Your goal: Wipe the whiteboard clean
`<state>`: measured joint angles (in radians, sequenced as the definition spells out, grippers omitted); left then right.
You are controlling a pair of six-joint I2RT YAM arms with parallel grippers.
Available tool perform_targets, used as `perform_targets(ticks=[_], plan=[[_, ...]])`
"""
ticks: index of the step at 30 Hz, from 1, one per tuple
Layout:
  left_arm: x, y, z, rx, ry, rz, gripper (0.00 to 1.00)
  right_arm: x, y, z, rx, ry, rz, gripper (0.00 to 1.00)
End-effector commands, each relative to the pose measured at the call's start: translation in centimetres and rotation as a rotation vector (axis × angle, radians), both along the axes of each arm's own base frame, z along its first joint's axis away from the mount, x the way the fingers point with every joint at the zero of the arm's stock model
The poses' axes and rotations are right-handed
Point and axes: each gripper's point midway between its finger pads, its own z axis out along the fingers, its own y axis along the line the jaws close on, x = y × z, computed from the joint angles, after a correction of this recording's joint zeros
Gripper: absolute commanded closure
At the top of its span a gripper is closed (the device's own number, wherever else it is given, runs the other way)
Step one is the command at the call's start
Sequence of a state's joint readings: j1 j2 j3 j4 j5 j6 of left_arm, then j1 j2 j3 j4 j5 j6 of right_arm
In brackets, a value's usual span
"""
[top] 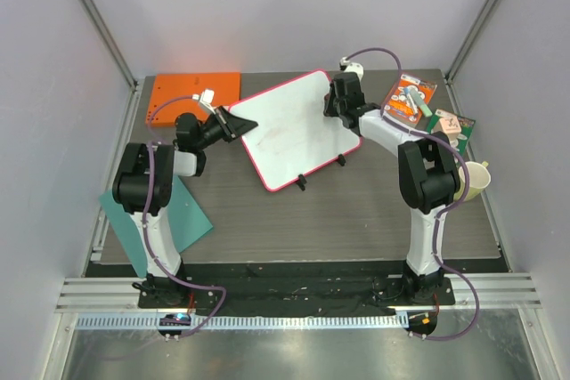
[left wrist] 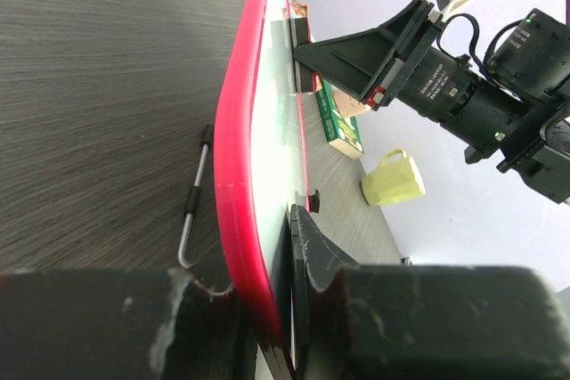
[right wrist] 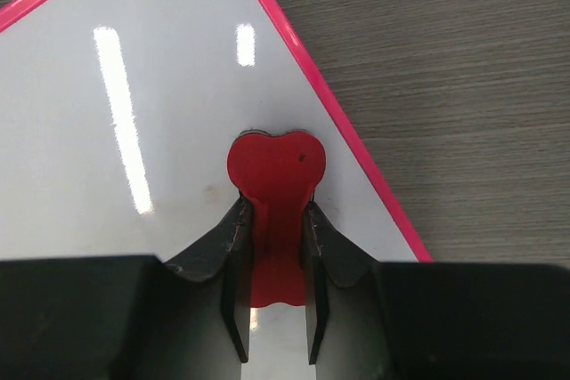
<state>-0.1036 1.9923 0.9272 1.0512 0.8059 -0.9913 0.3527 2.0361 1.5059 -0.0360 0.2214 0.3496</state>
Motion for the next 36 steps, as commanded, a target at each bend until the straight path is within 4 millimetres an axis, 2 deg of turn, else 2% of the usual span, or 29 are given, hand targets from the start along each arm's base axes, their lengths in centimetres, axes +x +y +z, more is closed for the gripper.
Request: perform_targets(ticks=[1,5,9,12,15,20,23,24,26,27,29,30,34,35,36], plan=[[-1.5,-1.8,0.7,0.130,-0.256,-0.115,1.00,-8.1,-2.7,-13.3,-0.154,0.442,0.058,0.99],[-1.5,-1.8,0.7,0.130,-0.254,-0.115,1.00,-10.8,-2.2,-14.6,-0.124,0.503,0.104,0.99],[-1.5,-1.8,0.6,0.130,-0.253,-0.116,1.00,-14.3,-2.7,-16.5,-0.103,0.582,0.120,0.99],[-1.4,-1.9,0.7,0.130,-0.254,-0.117,1.00,-16.6,-2.8,-17.0,-0.068,0.619,0.117,0.99],[-1.4,-1.8,0.6,0.130,-0.251,-0.116,1.00,-18.1,-2.8,-17.2,-0.046,0.637,0.105,0.99],[-1.4,-1.8,0.6,0.131,-0.249,-0.114,1.00,-19.0,-2.0,-16.6,-0.055,0.631,0.126,0.99],[-1.4,-1.8,0.6,0.131,-0.249,-0.114,1.00,-17.8,-1.7,-16.2,-0.081,0.598,0.131,0.99],[-1.4,-1.8,0.6,0.131,-0.249,-0.116,1.00,-16.3,-1.3,-15.4,-0.082,0.566,0.135,0.99],[-1.5,-1.8,0.5,0.131,-0.246,-0.116,1.00,-15.1,-1.2,-15.2,-0.099,0.550,0.136,0.99],[-1.4,-1.8,0.6,0.131,-0.248,-0.114,1.00,-13.2,-0.5,-13.9,-0.094,0.508,0.139,0.99],[-1.5,-1.8,0.5,0.131,-0.247,-0.118,1.00,-11.8,-0.2,-13.3,-0.106,0.488,0.142,0.99],[-1.5,-1.8,0.6,0.131,-0.248,-0.117,1.00,-10.0,0.3,-11.8,-0.097,0.444,0.141,0.99],[-1.5,-1.8,0.6,0.132,-0.248,-0.118,1.00,-6.8,0.9,-9.8,-0.087,0.387,0.140,0.99],[-1.5,-1.8,0.6,0.132,-0.248,-0.118,1.00,-5.7,1.1,-8.7,-0.085,0.362,0.142,0.99],[-1.5,-1.8,0.6,0.132,-0.251,-0.117,1.00,-5.2,1.2,-8.8,-0.092,0.362,0.143,0.99]])
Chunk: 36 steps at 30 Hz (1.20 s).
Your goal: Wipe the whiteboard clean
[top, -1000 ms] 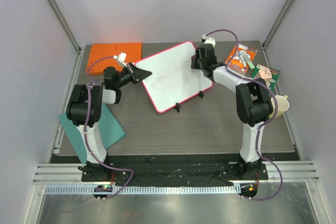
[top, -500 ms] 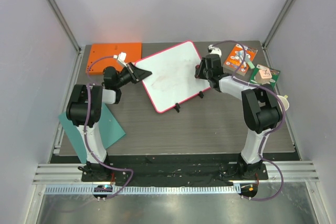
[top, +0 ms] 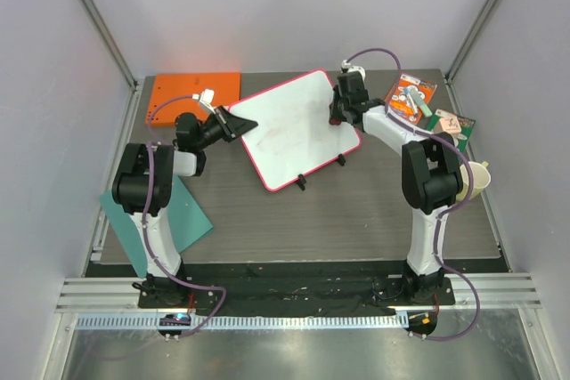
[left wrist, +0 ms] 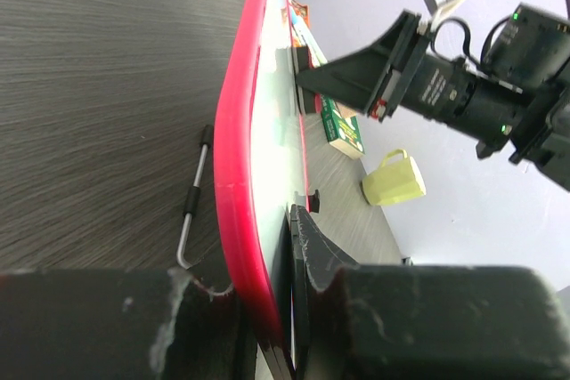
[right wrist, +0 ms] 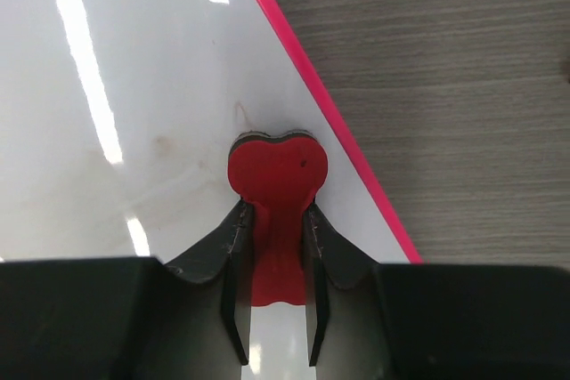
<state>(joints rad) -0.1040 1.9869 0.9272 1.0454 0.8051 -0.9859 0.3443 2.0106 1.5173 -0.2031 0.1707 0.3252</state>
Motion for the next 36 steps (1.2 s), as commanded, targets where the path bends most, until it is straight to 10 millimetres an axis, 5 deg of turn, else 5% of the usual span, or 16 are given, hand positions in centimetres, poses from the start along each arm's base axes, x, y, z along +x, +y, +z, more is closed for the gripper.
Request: perform_targets(ticks=[1,8,13,26,31,36], plan=[[-1.4,-1.8,0.5,0.129,-0.246,-0.116,1.00,-2.1,1.9,-7.2,-0.056,0.225,0.096,0.99],[-1.5,-2.0,0.4,0.130,-0.247,-0.123,1.00,1.0,1.7,-6.3,-0.069,0.209,0.084,0.99],[-1.5,-2.1,0.3,0.133,-0.241,-0.126,1.00,0.2,1.4,-7.9,-0.076,0.257,0.102,0.99],[-1.4,-2.1,0.3,0.141,-0.240,-0.121,1.00,-12.8,-0.6,-12.0,-0.046,0.414,0.111,0.99],[-1.4,-2.2,0.2,0.142,-0.239,-0.124,1.00,-15.5,2.3,-12.0,-0.039,0.397,0.197,0.99],[-1.4,-2.2,0.2,0.143,-0.237,-0.126,1.00,-17.0,9.1,-12.3,-0.094,0.374,0.364,0.99]])
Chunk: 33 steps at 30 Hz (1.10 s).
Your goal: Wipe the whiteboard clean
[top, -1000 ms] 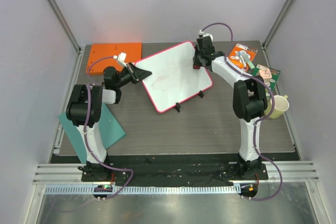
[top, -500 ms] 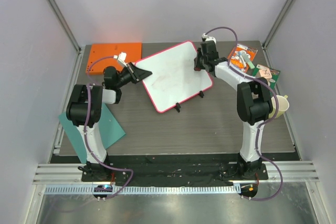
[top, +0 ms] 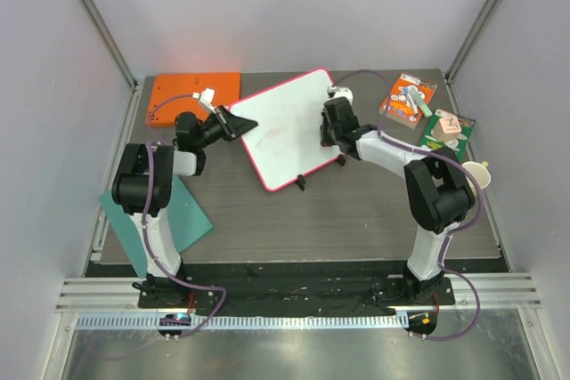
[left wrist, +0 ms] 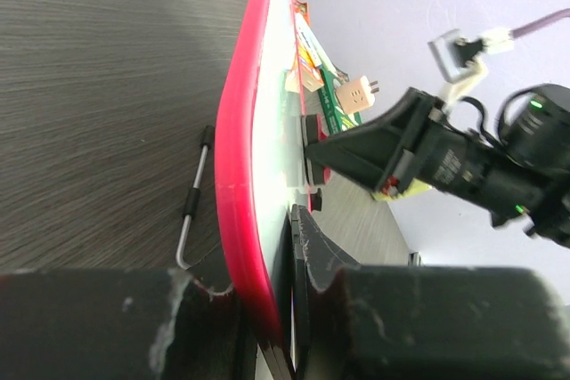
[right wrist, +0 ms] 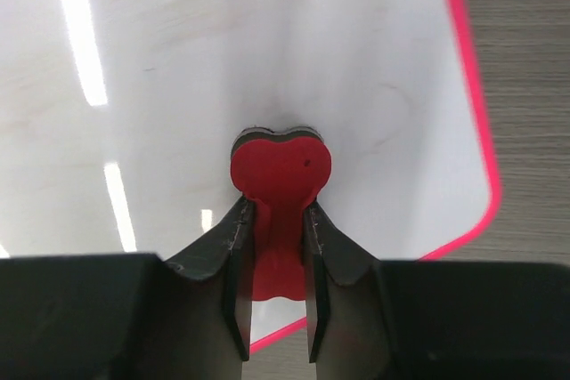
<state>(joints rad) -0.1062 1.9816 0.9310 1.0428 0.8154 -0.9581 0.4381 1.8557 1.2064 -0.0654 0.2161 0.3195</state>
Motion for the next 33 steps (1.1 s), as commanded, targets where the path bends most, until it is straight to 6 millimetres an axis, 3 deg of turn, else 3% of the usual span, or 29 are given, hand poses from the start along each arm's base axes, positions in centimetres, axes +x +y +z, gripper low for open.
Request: perform_targets(ticks=[1,4,8,12,16,21,24,27,29,33], plan=[[-1.3,-2.0,-0.1,0.127,-0.208,-0.112,1.00,-10.7,8.5,-10.0,-0.066,0.374,0.310,0.99],[-1.2,-2.0,-0.1,0.128,-0.210,-0.112,1.00,-10.7,11.4,-10.4,-0.051,0.367,0.356,0.99],[-1.3,-2.1,-0.1,0.128,-0.207,-0.113,1.00,-9.1,10.7,-10.8,-0.101,0.338,0.306,0.99],[-1.3,-2.1,-0.2,0.128,-0.205,-0.114,1.00,-7.4,6.8,-10.5,-0.114,0.328,0.188,0.99],[-1.3,-2.1,-0.1,0.128,-0.207,-0.113,1.00,-6.3,0.0,-10.6,-0.137,0.337,0.020,0.99],[-1.3,-2.1,-0.1,0.129,-0.207,-0.114,1.00,-6.4,-4.3,-9.8,-0.160,0.323,-0.082,0.99],[-1.3,-2.0,-0.1,0.128,-0.205,-0.112,1.00,-6.7,-3.8,-10.1,-0.161,0.338,-0.036,0.99],[-1.3,-2.1,-0.1,0.128,-0.205,-0.114,1.00,-7.0,-0.9,-10.0,-0.115,0.336,0.070,0.99],[-1.2,-2.1,-0.1,0.128,-0.205,-0.114,1.00,-7.1,1.4,-9.4,-0.111,0.314,0.129,0.99],[-1.3,-2.1,-0.2,0.128,-0.204,-0.114,1.00,-8.5,8.1,-8.2,-0.107,0.268,0.287,0.99]])
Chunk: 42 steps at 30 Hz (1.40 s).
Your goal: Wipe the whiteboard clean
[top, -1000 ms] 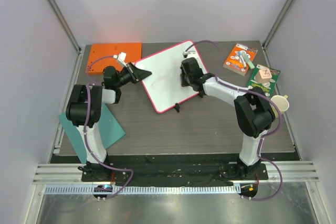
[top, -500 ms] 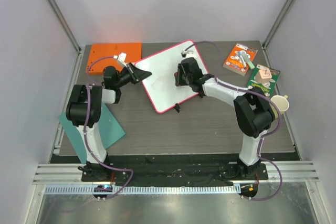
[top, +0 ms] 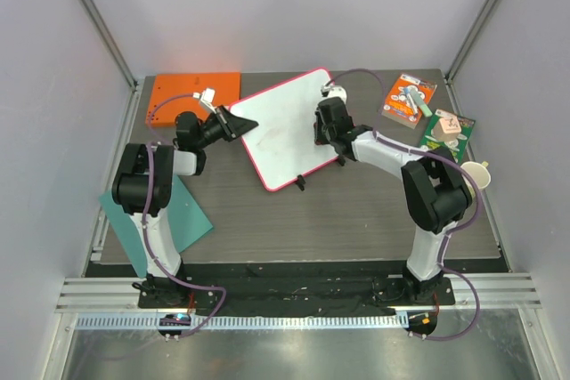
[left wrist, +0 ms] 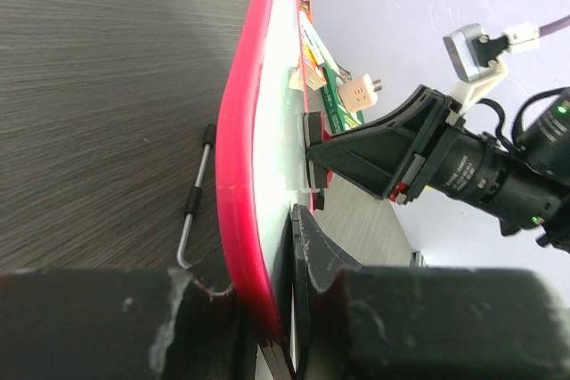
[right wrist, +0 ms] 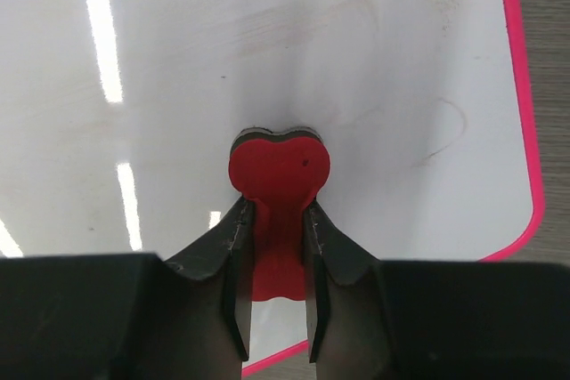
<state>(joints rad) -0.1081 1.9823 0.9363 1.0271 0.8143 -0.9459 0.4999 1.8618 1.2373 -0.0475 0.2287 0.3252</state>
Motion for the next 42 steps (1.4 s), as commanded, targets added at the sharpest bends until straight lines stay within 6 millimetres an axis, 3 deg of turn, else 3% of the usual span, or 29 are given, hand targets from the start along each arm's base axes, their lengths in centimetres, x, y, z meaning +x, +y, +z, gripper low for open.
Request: perform_targets(ticks=[1,7,10,17,22,30,34,42], plan=[[-1.4,-2.1,0.0,0.119,-0.205,-0.115,1.00,-8.1,6.5,-8.7,-0.116,0.282,0.257,0.99],[-1.3,-2.0,0.0,0.121,-0.204,-0.114,1.00,-10.0,13.7,-7.6,-0.090,0.262,0.400,0.99],[-1.3,-2.1,-0.1,0.122,-0.204,-0.114,1.00,-11.3,16.2,-7.9,-0.106,0.273,0.456,0.99],[-1.3,-2.0,0.0,0.124,-0.205,-0.113,1.00,-14.2,19.5,-8.8,-0.115,0.336,0.535,0.99],[-1.3,-2.0,-0.1,0.124,-0.200,-0.111,1.00,-15.2,19.8,-9.5,-0.148,0.350,0.541,0.99],[-1.3,-2.0,-0.1,0.125,-0.202,-0.113,1.00,-13.8,16.3,-9.8,-0.208,0.331,0.419,0.99],[-1.3,-1.9,-0.1,0.126,-0.201,-0.110,1.00,-11.2,12.5,-9.7,-0.258,0.306,0.309,0.99],[-1.2,-1.9,0.0,0.125,-0.203,-0.110,1.00,-8.0,3.6,-10.4,-0.306,0.343,0.124,0.99]])
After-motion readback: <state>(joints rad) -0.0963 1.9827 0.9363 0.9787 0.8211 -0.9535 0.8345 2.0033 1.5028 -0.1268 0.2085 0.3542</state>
